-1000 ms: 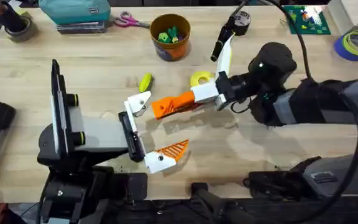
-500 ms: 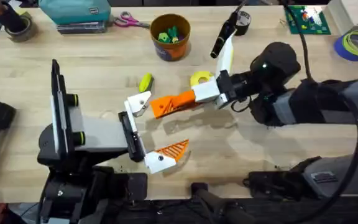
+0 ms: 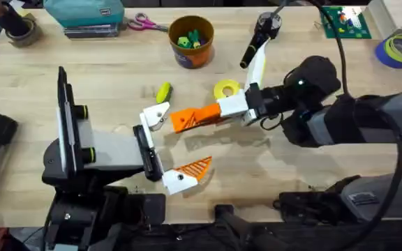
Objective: Pick up the gripper from the table and insert it into the empty holder that is missing its gripper. Then pick up a screw, insert it into the mounting hole, and use the screwdriver to tighten it. Finally, clean up the table by picking up the vegetable and placing it into the bucket.
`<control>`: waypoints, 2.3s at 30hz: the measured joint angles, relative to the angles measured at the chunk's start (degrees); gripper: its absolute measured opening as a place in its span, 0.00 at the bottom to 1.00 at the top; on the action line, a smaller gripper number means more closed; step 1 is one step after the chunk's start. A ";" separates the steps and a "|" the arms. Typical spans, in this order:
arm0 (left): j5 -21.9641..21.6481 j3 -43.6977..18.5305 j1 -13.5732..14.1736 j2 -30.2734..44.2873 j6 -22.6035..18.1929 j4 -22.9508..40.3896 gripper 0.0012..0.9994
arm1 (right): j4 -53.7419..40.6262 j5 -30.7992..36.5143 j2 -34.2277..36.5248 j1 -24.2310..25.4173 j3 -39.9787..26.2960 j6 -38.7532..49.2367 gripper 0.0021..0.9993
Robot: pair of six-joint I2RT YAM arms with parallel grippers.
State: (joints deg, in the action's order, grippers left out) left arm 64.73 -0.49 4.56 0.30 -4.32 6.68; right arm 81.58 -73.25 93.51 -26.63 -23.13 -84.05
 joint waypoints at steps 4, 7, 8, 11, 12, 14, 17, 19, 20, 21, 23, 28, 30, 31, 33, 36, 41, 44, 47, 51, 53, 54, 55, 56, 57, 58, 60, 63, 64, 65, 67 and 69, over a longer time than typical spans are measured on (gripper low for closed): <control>0.00 0.00 0.00 0.02 0.00 0.00 0.99 | 0.09 1.03 0.00 -0.47 0.36 -0.56 0.01; 0.00 0.00 0.00 0.00 0.00 0.00 0.99 | 0.31 2.02 0.81 -1.24 0.36 -0.87 0.01; 0.00 0.00 0.00 0.00 0.00 0.00 0.99 | 0.31 2.31 1.43 -1.40 0.37 -1.18 0.01; 0.00 0.00 0.00 0.00 0.00 0.00 0.99 | 0.72 2.92 3.46 -1.73 0.39 -1.68 0.01; 0.01 0.00 0.00 0.00 0.00 0.00 0.99 | 1.44 3.14 4.25 -1.86 0.39 -1.81 0.01; 0.00 0.00 0.00 0.02 0.00 0.00 0.99 | 2.62 3.40 4.94 -2.29 0.39 -2.10 0.01; 0.00 0.00 0.00 0.00 0.00 0.00 0.99 | 3.51 3.56 4.96 -3.03 0.39 -2.54 0.01; 0.00 0.00 0.00 0.00 0.00 0.00 0.99 | 3.95 3.55 4.98 -3.22 0.39 -2.78 0.01; 0.00 0.00 0.00 0.00 0.00 0.00 0.99 | 4.65 3.57 4.98 -3.23 0.39 -2.99 0.01; 0.00 0.00 0.00 0.00 0.00 0.00 0.99 | 5.48 3.55 4.98 -3.23 0.39 -3.17 0.01; 0.00 0.00 0.00 0.00 0.00 0.00 0.99 | 6.22 3.58 4.96 -3.21 0.39 -3.43 0.01; 0.00 0.00 0.00 0.00 0.00 0.00 0.99 | 6.25 3.60 4.98 -3.21 0.39 -4.26 0.01; 0.00 0.00 0.00 0.00 0.00 0.00 0.99 | 6.25 3.60 4.97 -3.22 0.39 -4.28 0.01; 0.00 0.00 0.00 0.00 0.00 0.00 0.99 | 6.25 3.60 4.98 -3.23 0.39 -4.28 0.01; 0.01 0.00 0.00 0.01 0.00 0.00 0.99 | 6.25 3.60 4.96 -3.23 0.39 -4.31 0.01; 0.01 0.00 0.00 0.00 0.00 0.00 0.99 | 6.26 3.61 4.96 -3.23 0.39 -4.31 0.01; 0.00 0.00 0.00 0.02 0.00 0.00 0.99 | 6.27 3.77 4.68 -3.23 0.39 -4.45 0.01; 0.00 0.00 0.00 0.00 0.00 0.00 0.99 | 6.29 3.97 4.48 -3.23 0.39 -4.52 0.01; 0.00 0.00 0.00 0.00 0.00 0.00 0.99 | 6.29 4.03 4.46 -3.21 0.39 -4.50 0.01; 0.00 0.00 0.00 0.00 0.00 0.00 0.99 | 6.32 4.04 4.46 -3.21 0.39 -4.50 0.01; 0.00 0.00 0.00 0.00 0.00 -0.01 0.99 | 6.29 4.04 4.46 -3.23 0.39 -4.50 0.01; 0.00 0.00 0.00 0.00 0.00 0.00 0.99 | 6.30 4.04 4.48 -3.23 0.39 -4.50 0.01; 0.00 0.00 0.00 0.00 0.00 0.00 0.99 | 6.29 4.04 4.48 -3.22 0.39 -4.50 0.01; 0.01 0.00 0.00 0.00 0.00 0.00 0.99 | 6.29 4.04 4.48 -3.23 0.39 -4.50 0.01; 0.01 0.00 0.00 0.02 0.00 0.00 0.99 | 6.32 4.04 4.47 -3.23 0.39 -4.50 0.01; 0.00 0.00 0.00 0.00 0.00 0.00 0.99 | 6.29 4.04 4.48 -3.26 0.39 -4.50 0.01; 0.00 0.00 0.00 0.00 0.00 0.00 0.99 | 6.29 4.06 4.46 -3.36 0.39 -4.44 0.01; 0.00 0.00 0.00 0.00 0.00 0.00 0.99 | 6.24 4.24 4.19 -3.64 0.39 -4.46 0.01; 0.00 0.00 0.00 0.00 0.00 0.00 0.99 | 6.23 4.25 4.00 -3.72 0.39 -4.48 0.01; 0.00 0.00 0.00 0.00 0.00 0.00 0.99 | 6.25 4.32 3.79 -3.74 0.39 -4.48 0.01; 0.00 0.00 0.00 0.00 0.00 0.00 0.99 | 6.29 4.47 3.51 -3.74 0.39 -4.46 0.01; 0.00 0.00 0.00 0.01 0.00 0.00 0.99 | 6.26 4.61 3.45 -3.74 0.39 -4.48 0.01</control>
State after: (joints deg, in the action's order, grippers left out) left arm 64.73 -0.49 4.56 0.31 -4.32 6.68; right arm 87.85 -68.63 96.97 -30.37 -22.74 -88.53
